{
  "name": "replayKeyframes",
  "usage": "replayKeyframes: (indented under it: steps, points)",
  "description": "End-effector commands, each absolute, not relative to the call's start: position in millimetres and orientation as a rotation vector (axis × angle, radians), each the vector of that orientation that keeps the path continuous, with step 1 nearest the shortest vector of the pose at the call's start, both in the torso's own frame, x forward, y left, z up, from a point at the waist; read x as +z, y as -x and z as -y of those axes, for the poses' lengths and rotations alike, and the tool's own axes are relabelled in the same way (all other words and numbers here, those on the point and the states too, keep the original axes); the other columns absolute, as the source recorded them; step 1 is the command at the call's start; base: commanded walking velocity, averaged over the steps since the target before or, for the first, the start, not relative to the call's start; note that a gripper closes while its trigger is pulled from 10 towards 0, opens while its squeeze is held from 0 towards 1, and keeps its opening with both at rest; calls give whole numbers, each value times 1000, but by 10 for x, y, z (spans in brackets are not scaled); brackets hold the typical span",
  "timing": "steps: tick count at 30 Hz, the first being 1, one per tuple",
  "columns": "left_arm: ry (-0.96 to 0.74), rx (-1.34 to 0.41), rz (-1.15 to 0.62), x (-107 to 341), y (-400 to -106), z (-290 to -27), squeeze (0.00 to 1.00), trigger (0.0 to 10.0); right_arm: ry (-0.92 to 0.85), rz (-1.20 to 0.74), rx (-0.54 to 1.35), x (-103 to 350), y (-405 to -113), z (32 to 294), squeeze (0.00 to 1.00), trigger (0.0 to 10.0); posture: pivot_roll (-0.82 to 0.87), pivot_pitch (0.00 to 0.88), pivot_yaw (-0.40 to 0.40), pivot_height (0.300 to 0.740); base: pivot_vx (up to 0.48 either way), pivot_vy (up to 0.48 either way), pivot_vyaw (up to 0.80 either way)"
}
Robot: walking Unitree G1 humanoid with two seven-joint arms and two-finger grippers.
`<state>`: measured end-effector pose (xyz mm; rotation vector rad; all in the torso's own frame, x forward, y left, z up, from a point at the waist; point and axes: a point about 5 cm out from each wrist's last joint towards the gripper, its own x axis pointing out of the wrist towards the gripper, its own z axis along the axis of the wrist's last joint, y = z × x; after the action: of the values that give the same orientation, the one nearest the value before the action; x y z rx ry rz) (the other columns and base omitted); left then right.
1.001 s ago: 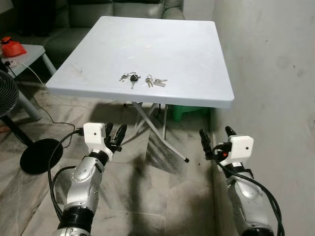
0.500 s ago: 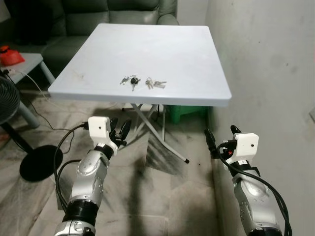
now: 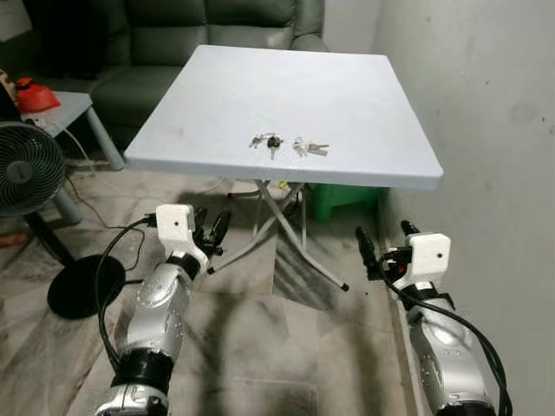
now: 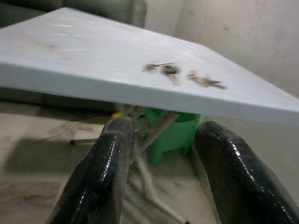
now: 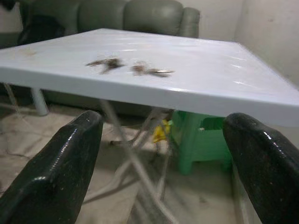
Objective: Hang keys on a hook
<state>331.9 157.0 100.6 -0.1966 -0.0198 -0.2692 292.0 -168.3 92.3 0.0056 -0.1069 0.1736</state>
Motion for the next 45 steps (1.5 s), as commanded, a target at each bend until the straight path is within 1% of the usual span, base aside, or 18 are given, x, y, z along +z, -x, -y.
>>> replayKeyframes:
  steps: [1, 23, 29, 32, 39, 45]
  points:
    - [194, -247, 30, 1032, -3332, -1631, 0, 10000, -2, 113, 199, 953, -2936, 1628, 0, 10000, -35, 32, -8, 740, 0, 480, 0]
    - [182, -245, 36, 1036, -3319, -1644, 0, 10000, 10, 107, 212, 962, -2950, 1634, 0, 10000, -16, 44, -17, 740, 0, 480, 0]
    - [183, -216, 49, 1043, -3312, -1659, 0, 10000, 6, 109, 214, 961, -2945, 1632, 0, 10000, -14, 44, -18, 740, 0, 0, 0]
    - [214, -222, 64, 1080, -3313, -1639, 0, 10000, -3, 108, 228, 958, -2933, 1622, 0, 10000, -11, 50, -17, 740, 0, 0, 0]
    - [204, -228, 28, 1048, -3314, -1635, 0, 10000, 1, 107, 216, 957, -2927, 1663, 0, 10000, -10, 61, -14, 740, 0, 0, 0]
    - [197, -234, 23, 1040, -3297, -1617, 0, 10000, -5, 107, 208, 954, -2918, 1665, 0, 10000, -9, 74, -7, 740, 315, 0, 0]
